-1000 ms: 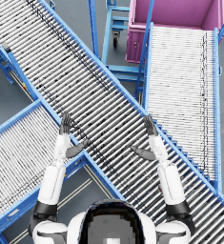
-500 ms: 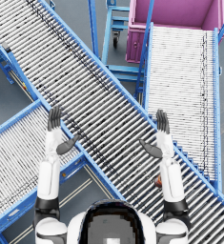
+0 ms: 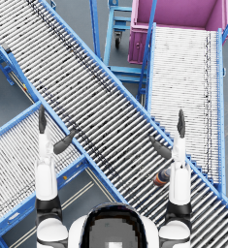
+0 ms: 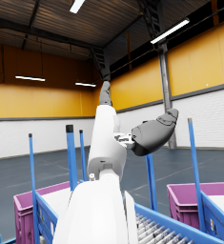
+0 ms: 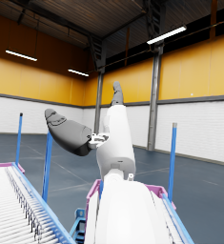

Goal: Pick up the oil and place it on the left assembly line, put the cola on the right, and keep Sprite still

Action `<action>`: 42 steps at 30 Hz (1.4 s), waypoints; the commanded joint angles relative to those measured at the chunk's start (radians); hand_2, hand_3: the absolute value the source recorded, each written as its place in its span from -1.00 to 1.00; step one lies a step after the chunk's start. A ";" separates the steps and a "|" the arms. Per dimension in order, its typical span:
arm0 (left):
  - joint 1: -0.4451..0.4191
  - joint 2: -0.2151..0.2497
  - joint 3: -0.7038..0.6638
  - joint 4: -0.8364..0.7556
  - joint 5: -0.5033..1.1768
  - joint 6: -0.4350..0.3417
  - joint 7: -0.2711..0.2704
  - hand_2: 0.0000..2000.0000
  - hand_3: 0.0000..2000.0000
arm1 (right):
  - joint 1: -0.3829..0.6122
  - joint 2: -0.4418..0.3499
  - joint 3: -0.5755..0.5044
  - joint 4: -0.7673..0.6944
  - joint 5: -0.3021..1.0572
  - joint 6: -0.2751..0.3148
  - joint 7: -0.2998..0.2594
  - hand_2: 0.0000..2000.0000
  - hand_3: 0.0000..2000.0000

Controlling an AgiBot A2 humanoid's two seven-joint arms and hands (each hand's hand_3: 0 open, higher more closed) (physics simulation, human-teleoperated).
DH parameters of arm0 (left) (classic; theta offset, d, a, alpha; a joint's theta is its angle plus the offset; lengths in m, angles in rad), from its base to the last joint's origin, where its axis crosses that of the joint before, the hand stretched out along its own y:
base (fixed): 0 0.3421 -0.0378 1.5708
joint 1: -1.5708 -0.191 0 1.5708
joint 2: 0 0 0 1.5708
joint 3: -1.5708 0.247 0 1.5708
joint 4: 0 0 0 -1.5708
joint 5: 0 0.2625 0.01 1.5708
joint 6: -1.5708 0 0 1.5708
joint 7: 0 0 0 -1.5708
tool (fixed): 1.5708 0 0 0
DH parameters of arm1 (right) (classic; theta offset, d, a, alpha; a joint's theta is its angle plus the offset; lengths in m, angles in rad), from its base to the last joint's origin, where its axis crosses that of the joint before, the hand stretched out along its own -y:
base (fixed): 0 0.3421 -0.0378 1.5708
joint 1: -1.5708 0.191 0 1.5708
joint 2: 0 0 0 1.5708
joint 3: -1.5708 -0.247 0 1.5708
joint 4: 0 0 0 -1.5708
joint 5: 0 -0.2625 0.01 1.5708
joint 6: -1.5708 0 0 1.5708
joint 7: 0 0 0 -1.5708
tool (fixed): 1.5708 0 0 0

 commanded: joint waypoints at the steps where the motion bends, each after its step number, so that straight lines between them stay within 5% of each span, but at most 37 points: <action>1: 0.016 0.001 -0.023 -0.006 0.003 0.000 0.000 -1.00 -1.00 | 0.018 -0.001 -0.023 -0.001 0.002 0.000 0.000 -1.00 -1.00; 42: 0.016 0.030 -0.069 -0.006 0.011 0.000 0.000 -1.00 -1.00 | 0.034 -0.033 -0.096 -0.019 0.005 0.000 0.000 -1.00 -1.00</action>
